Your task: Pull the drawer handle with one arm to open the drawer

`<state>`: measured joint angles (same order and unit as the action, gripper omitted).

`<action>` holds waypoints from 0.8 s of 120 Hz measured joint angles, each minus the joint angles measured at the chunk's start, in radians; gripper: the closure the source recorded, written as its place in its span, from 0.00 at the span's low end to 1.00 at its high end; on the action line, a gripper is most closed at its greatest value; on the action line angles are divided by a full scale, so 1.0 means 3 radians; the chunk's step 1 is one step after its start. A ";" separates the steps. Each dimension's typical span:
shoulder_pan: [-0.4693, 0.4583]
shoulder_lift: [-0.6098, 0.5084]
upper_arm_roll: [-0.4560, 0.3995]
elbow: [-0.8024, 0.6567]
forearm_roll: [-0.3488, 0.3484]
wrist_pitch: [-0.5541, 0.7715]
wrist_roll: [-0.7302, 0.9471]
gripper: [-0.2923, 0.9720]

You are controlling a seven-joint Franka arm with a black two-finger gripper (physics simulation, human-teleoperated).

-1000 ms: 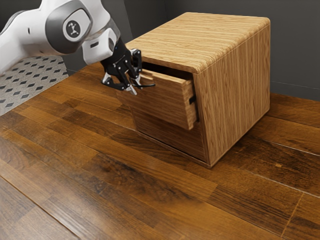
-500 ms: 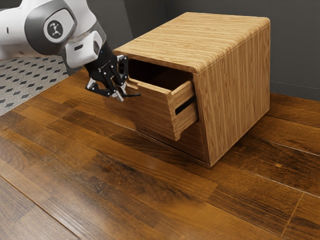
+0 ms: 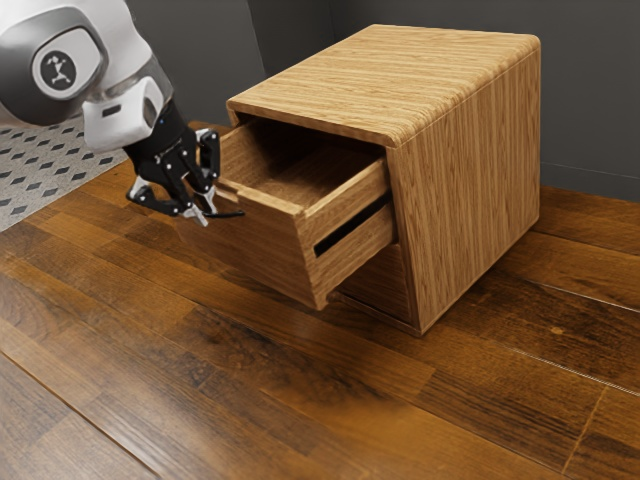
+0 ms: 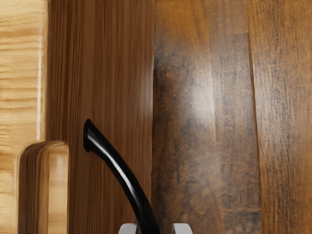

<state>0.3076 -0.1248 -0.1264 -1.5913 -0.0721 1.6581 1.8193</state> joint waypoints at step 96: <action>-0.0166 -0.1180 0.0414 -0.0515 -0.0180 -0.0042 -0.0001 0.52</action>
<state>0.2578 -0.4786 -0.0022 -1.7459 -0.1260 1.6454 1.8190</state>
